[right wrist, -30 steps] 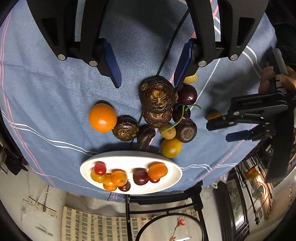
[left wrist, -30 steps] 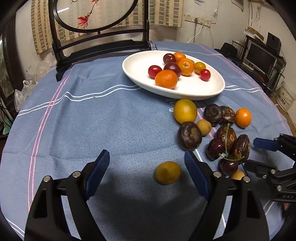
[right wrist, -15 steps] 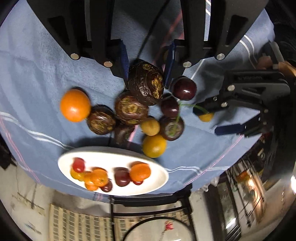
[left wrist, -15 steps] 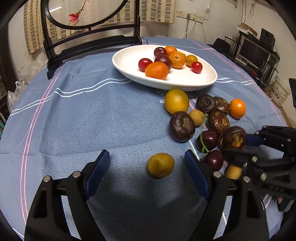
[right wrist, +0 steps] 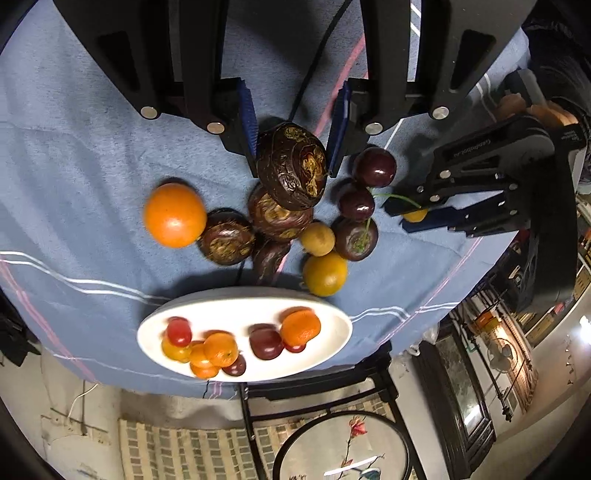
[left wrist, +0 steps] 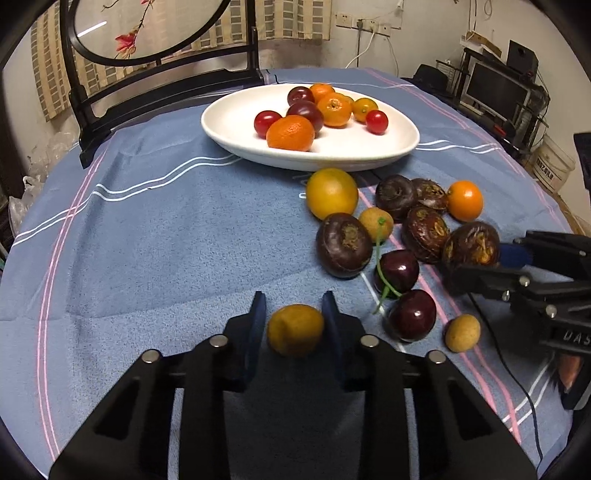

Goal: Organize fruits
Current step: 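Grasp a dark patterned fruit with the right tool while the left tool grasps a small yellow fruit, then carry both fruits over the white plate and open both tools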

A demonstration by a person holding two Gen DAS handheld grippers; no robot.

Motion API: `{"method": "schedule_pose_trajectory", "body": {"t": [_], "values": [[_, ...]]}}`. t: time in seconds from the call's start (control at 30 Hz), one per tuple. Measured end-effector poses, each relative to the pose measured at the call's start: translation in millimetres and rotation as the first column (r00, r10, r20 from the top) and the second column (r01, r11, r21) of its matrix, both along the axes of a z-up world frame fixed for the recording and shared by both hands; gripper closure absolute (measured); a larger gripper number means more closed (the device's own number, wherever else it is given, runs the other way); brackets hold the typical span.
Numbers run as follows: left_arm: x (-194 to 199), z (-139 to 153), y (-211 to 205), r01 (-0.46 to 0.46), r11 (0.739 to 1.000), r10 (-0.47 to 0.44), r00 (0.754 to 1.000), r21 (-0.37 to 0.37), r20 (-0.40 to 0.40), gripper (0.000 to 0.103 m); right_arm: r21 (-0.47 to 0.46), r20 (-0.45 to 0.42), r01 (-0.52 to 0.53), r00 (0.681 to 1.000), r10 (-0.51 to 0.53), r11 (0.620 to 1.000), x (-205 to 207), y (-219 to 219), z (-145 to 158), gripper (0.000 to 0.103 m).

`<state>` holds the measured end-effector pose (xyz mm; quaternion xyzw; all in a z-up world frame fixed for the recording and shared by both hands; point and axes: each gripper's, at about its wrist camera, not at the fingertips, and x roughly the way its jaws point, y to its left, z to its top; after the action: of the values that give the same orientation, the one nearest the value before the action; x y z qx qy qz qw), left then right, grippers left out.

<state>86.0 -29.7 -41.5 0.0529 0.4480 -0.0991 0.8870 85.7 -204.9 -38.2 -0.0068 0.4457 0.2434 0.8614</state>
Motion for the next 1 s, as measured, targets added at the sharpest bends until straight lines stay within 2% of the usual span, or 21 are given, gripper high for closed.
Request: {"method": "schedule_pose_trajectory", "body": {"t": [0.23,0.33,0.43,0.57,0.7,1.0], "values": [[5,18,1,0.004,1.000,-0.004,1.000,-0.008,0.000,0.075,0.058,0.055,0.040,0.998,-0.044,0.998,-1,-11,23,0.068],[17,39,1,0.004,0.999,-0.003,1.000,-0.033,0.026,0.075,0.074,0.081,0.051,0.995,-0.057,0.996,6,-11,43,0.068],[36,60,0,-0.005,0.998,0.008,0.999,-0.068,0.049,0.075,0.075,0.143,0.063,0.987,-0.073,0.995,18,-6,69,0.068],[63,78,-5,-0.022,0.997,0.028,0.996,-0.079,0.085,0.075,0.091,0.179,0.067,0.980,-0.082,0.994,43,5,89,0.068],[95,84,-5,-0.064,0.993,0.072,0.994,-0.095,0.083,0.075,0.091,0.166,0.086,0.981,-0.100,0.992,69,14,86,0.068],[145,55,1,-0.128,0.990,0.131,0.990,-0.067,0.045,0.075,0.084,0.034,0.139,0.989,-0.143,0.987,113,6,37,0.068]]}}
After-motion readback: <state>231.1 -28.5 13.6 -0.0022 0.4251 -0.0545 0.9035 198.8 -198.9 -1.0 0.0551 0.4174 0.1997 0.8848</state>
